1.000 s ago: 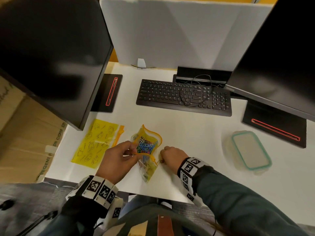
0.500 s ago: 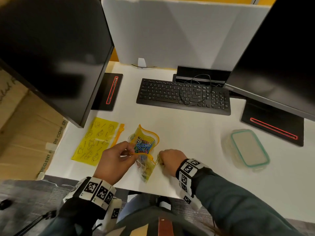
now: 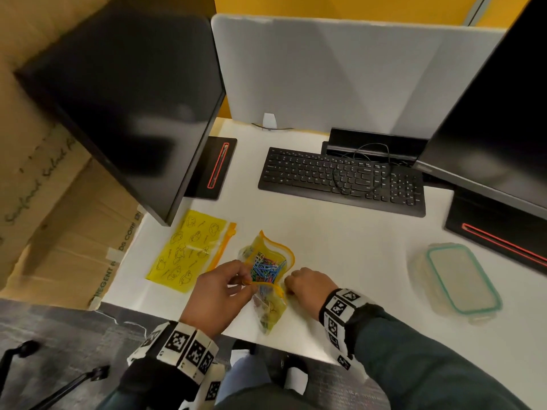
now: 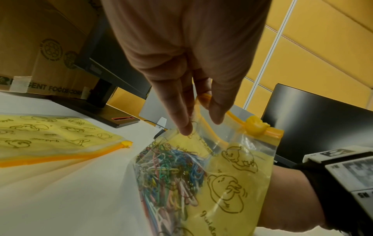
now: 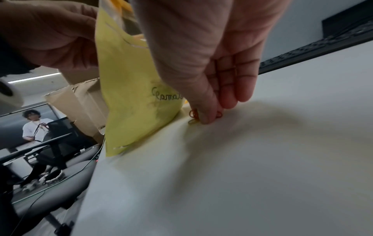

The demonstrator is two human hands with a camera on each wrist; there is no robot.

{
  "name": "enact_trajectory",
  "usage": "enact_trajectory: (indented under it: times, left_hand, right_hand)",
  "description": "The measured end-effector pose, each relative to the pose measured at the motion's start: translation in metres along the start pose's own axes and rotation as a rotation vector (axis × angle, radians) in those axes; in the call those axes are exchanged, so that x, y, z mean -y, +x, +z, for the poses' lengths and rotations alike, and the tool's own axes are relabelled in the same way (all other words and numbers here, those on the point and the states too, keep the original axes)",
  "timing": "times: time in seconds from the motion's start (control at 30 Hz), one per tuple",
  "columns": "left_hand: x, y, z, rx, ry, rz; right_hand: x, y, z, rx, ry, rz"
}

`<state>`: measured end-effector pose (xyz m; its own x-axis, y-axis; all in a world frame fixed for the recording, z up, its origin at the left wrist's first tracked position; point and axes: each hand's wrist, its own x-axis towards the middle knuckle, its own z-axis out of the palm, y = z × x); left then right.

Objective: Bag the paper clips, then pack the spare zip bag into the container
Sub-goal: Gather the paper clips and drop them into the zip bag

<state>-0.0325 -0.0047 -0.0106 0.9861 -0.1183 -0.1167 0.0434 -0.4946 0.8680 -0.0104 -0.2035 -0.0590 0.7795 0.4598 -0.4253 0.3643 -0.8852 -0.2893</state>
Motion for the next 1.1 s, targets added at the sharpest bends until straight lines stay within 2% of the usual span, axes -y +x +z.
enact_trajectory:
  times: [0.23, 0.5, 0.57, 0.6, 0.67, 0.73, 0.77, 0.8, 0.9, 0.93, 1.0, 1.1]
  left_hand:
    - [-0.004, -0.008, 0.003, -0.023, -0.036, 0.000]
    - [-0.005, -0.006, 0.008, -0.060, 0.015, 0.071]
    - [-0.005, -0.005, 0.008, -0.038, 0.039, 0.106]
    - [-0.004, -0.004, 0.007, -0.022, 0.057, 0.122]
    - [-0.004, -0.003, 0.007, 0.002, 0.097, 0.145]
    - [-0.004, -0.002, 0.009, 0.013, 0.102, 0.157]
    - [-0.003, -0.001, 0.010, 0.011, 0.091, 0.160]
    - [-0.003, -0.001, 0.011, 0.012, 0.083, 0.160]
    - [-0.003, 0.002, 0.014, 0.019, 0.097, 0.182]
    - [-0.004, 0.002, 0.015, 0.015, 0.104, 0.182]
    - [-0.006, 0.003, 0.015, -0.013, 0.114, 0.184]
    - [-0.010, 0.004, 0.017, -0.073, 0.144, 0.211]
  right_hand:
    - [0.008, -0.005, 0.000, 0.135, -0.065, 0.103]
    - [0.011, -0.018, 0.012, 0.053, 0.005, 0.093]
    - [0.005, -0.027, 0.006, -0.033, 0.145, 0.169]
    - [0.000, -0.031, -0.001, -0.145, 0.255, 0.228]
    - [-0.011, -0.037, -0.024, -0.464, 0.501, 0.346]
    - [-0.016, -0.040, -0.053, -0.714, 0.740, 0.369]
    - [-0.013, -0.039, -0.067, -0.747, 0.833, 0.327]
    - [-0.007, -0.037, -0.078, -0.722, 0.876, 0.276]
    - [0.016, -0.026, -0.087, -0.501, 0.719, 0.178]
    - [0.021, -0.022, -0.083, -0.486, 0.670, 0.172]
    - [0.019, -0.022, -0.076, -0.560, 0.694, 0.190]
    - [0.000, -0.036, -0.072, -0.718, 0.887, 0.284]
